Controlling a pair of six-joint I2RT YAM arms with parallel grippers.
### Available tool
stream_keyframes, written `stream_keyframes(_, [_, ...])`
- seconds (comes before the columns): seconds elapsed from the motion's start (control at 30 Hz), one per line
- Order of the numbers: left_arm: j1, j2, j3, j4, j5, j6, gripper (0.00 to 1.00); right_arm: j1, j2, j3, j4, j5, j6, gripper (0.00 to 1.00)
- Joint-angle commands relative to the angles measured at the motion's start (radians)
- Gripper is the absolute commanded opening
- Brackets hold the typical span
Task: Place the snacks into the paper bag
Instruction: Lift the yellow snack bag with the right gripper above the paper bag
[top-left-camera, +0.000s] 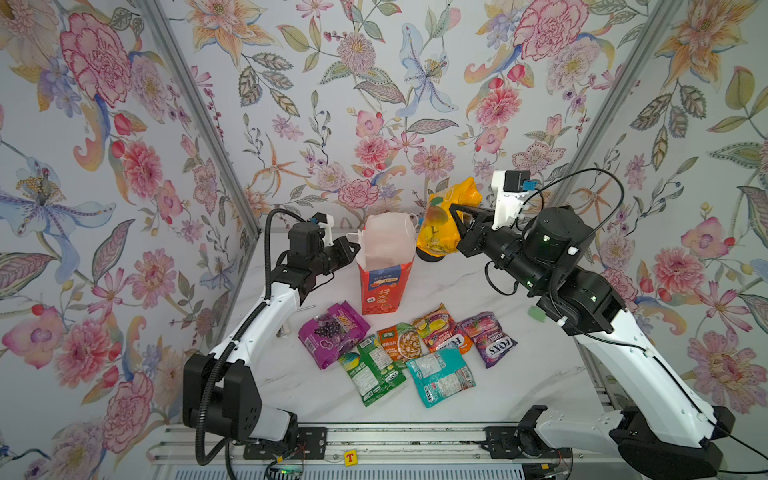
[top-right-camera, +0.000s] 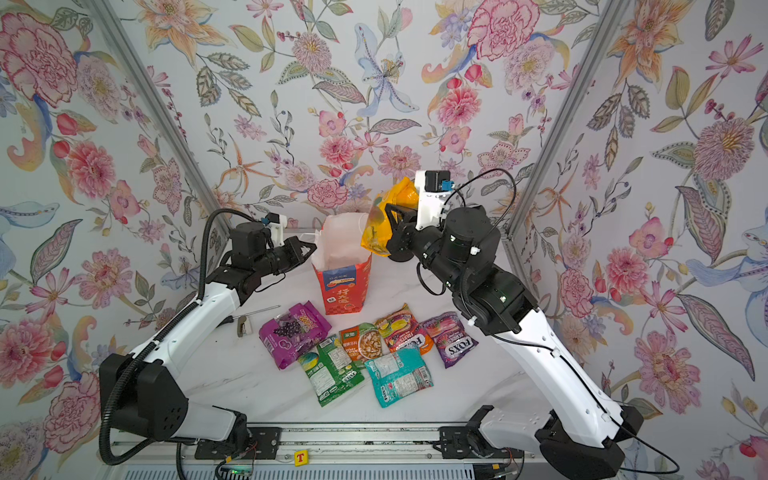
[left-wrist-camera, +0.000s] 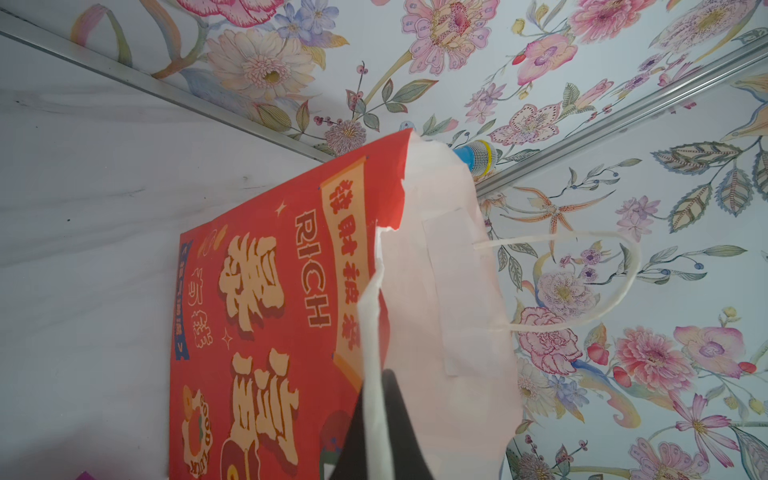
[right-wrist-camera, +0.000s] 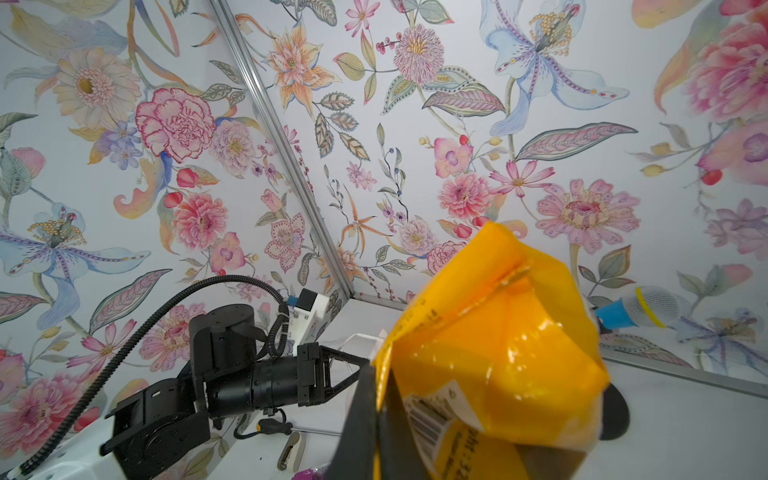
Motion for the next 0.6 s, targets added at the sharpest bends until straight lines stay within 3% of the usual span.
stream_keyframes(0.0, [-0.002, 0.013, 0.004, 0.052, -0.022, -0.022, 0.0, 0.006, -0.008, 0.033, 0.092, 0.015, -0.025, 0.0])
stream_keyframes(0.37, [-0.001, 0.033, -0.016, 0.076, -0.043, -0.033, 0.0, 0.114, 0.219, 0.263, 0.063, -0.03, -0.073, 0.0])
stream_keyframes(0.57, [0.002, 0.049, -0.031, 0.108, -0.031, -0.052, 0.0, 0.1, 0.335, 0.347, 0.061, -0.047, -0.08, 0.0])
